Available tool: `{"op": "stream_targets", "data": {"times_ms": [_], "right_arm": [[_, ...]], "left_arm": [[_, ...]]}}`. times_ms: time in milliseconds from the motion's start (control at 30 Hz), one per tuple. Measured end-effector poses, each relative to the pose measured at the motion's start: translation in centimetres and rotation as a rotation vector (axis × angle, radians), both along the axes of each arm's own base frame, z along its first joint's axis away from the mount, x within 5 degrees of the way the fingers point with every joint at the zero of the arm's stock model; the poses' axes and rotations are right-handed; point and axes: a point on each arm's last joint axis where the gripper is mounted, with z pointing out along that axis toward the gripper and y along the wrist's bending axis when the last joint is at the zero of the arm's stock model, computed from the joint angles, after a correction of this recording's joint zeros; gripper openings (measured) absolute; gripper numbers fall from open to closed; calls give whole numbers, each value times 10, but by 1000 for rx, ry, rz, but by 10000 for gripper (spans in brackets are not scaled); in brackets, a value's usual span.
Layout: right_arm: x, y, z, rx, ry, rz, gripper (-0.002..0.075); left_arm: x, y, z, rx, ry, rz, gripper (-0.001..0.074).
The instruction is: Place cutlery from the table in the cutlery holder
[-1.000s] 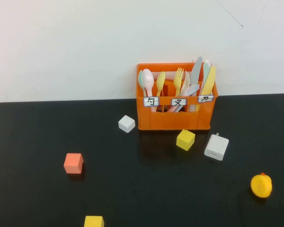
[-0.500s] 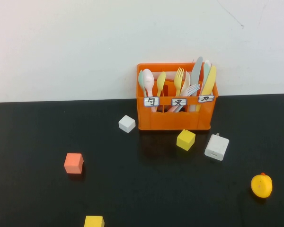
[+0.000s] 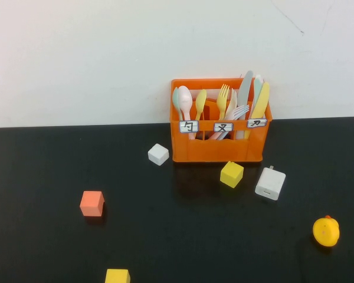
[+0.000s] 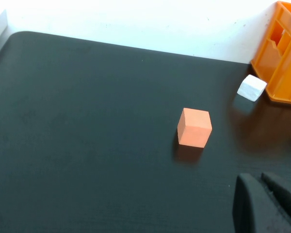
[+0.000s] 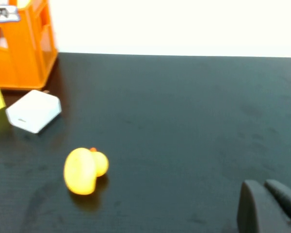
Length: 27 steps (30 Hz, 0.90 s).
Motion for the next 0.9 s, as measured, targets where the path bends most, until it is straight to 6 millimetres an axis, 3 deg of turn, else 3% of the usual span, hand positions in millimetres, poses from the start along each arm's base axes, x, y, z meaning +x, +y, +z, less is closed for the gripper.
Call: {"op": "stream_targets", "data": {"times_ms": [900], "right_arm": [[0, 2, 0, 8, 0, 27, -2]], "left_arm": [[0, 0, 0, 0, 0, 0, -1]]}}
